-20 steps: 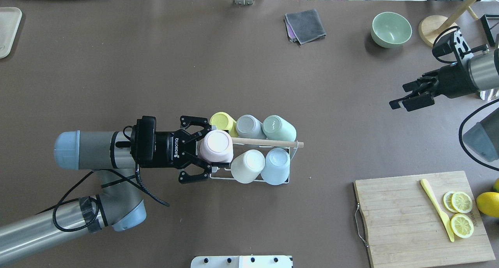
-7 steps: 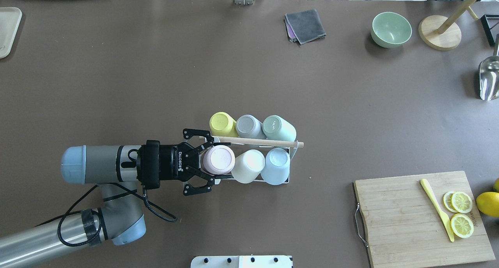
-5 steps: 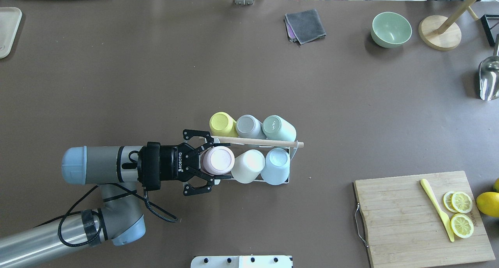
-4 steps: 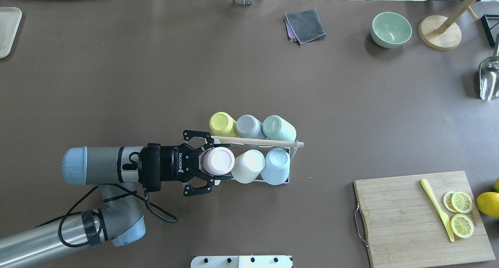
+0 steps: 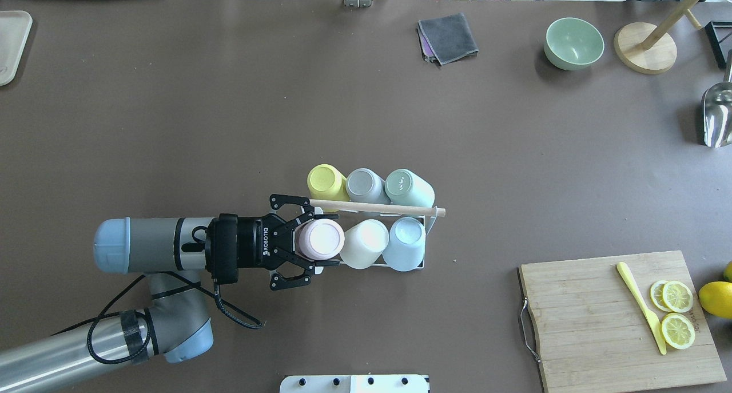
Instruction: Place cup on cup holder
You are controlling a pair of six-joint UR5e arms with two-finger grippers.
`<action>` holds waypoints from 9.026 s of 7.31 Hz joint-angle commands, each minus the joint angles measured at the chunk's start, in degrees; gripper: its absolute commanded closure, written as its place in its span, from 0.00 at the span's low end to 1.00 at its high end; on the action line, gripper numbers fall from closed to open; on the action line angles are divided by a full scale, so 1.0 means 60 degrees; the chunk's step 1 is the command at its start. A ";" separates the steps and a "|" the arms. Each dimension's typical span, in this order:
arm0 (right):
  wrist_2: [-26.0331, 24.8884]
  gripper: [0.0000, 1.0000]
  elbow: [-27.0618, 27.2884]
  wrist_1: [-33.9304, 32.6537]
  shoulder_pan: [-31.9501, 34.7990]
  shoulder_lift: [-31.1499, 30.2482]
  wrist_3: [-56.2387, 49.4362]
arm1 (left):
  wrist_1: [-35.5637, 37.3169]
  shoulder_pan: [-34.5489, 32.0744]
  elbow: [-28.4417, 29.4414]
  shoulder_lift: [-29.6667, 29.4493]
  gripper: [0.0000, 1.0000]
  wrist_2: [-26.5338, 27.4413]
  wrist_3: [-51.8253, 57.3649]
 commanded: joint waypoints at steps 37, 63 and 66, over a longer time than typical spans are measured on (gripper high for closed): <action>0.0506 0.00 0.0698 0.1878 0.1706 -0.2131 -0.0377 | 1.8608 -1.1442 -0.4221 0.5920 0.01 -0.5706 -0.3530; 0.0197 0.00 0.0243 0.1878 -0.0740 -0.1018 -0.0466 | 2.0996 -1.1956 -0.3973 0.5642 0.01 -0.4974 0.1568; 0.0182 0.00 0.0214 0.1893 -0.0740 -0.1018 -0.0378 | 2.0996 -1.1956 -0.3929 0.5628 0.01 -0.4959 0.1568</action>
